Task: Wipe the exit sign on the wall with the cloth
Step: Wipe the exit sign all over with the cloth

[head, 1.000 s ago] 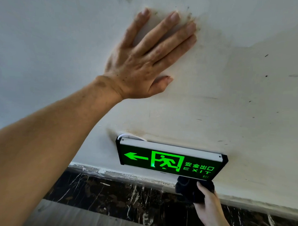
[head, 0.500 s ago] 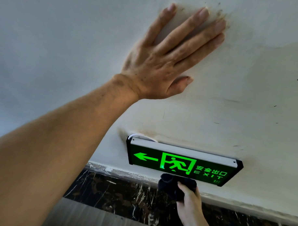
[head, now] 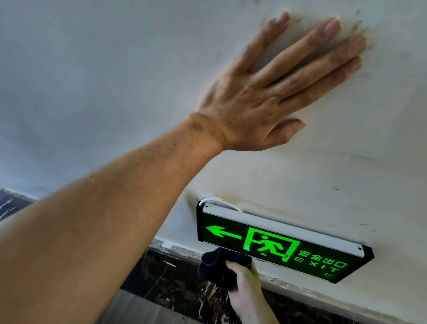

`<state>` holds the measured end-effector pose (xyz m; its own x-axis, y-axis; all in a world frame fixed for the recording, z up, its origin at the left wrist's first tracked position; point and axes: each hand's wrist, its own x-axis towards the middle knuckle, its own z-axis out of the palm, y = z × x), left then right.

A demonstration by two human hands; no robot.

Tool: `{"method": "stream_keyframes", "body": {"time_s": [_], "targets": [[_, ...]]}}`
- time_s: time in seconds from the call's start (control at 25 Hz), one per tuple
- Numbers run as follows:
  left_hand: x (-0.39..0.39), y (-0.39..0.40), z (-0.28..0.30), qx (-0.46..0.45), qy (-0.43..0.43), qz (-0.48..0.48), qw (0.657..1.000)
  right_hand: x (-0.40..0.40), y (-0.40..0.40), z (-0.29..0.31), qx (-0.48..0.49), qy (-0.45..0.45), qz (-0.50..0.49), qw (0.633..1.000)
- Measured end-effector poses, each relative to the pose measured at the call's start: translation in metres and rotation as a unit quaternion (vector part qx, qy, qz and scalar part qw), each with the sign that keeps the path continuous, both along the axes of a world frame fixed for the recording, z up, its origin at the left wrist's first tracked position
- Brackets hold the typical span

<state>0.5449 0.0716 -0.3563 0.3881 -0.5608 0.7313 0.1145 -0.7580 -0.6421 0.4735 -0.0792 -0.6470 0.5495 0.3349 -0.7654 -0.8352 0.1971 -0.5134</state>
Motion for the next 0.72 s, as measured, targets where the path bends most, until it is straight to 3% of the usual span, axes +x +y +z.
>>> {"method": "stream_keyframes", "body": {"time_s": [0.44,0.72], "targets": [[0.001,-0.001,-0.003,-0.005,-0.005,0.009,1.000,-0.025,0.054,0.008,0.027,0.013,0.117,0.993],[-0.003,0.005,-0.001,0.002,0.003,0.019,1.000,-0.038,0.031,-0.004,0.048,-0.018,0.187,0.981]]}}
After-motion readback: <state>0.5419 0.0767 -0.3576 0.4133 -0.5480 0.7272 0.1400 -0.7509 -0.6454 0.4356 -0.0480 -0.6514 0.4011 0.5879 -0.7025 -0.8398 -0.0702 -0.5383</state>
